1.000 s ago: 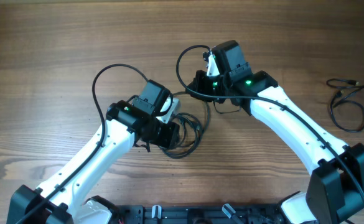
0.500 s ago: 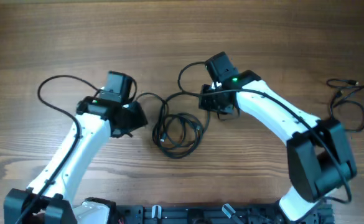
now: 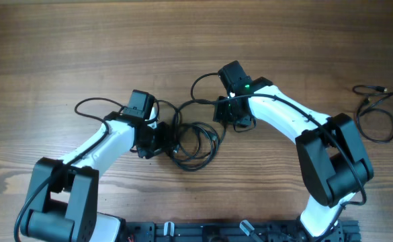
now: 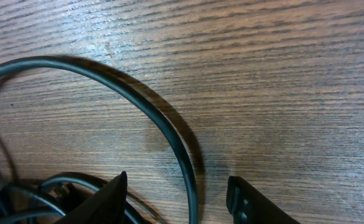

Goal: Untangle cables

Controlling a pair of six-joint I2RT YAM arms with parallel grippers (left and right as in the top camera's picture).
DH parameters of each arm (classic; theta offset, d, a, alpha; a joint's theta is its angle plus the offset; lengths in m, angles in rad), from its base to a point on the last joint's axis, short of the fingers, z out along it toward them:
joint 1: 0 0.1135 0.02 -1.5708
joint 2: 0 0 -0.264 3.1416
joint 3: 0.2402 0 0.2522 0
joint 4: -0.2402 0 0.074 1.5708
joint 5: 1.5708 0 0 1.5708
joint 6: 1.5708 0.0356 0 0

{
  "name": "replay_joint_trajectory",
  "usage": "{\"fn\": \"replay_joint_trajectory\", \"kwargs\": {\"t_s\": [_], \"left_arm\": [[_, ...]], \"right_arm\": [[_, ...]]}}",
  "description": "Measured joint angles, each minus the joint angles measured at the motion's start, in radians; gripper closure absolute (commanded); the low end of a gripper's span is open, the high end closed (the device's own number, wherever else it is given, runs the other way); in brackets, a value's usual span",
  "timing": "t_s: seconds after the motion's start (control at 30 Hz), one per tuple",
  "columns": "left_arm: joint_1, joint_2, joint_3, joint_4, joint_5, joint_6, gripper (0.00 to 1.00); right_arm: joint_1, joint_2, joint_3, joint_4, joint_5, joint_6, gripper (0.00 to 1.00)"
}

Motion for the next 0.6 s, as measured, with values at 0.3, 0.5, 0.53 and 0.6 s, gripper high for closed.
{"fn": "replay_joint_trajectory", "kwargs": {"t_s": [0.3, 0.5, 0.53, 0.6], "left_arm": [[-0.003, 0.013, 0.004, -0.001, -0.019, -0.025, 0.68], [-0.003, 0.014, 0.004, -0.001, -0.019, -0.025, 0.69], [-0.003, 0.014, 0.004, -0.001, -0.019, -0.025, 0.69], [-0.003, 0.014, 0.004, -0.001, -0.019, -0.025, 0.69]], "right_arm": [[0.000, 0.001, -0.023, -0.019, 0.001, -0.012, 0.49], [0.000, 0.001, -0.031, -0.011, 0.038, -0.025, 0.73], [0.000, 0.001, -0.031, -0.015, 0.053, -0.027, 0.74], [0.000, 0.001, -0.032, -0.033, 0.084, -0.027, 0.78]]}}
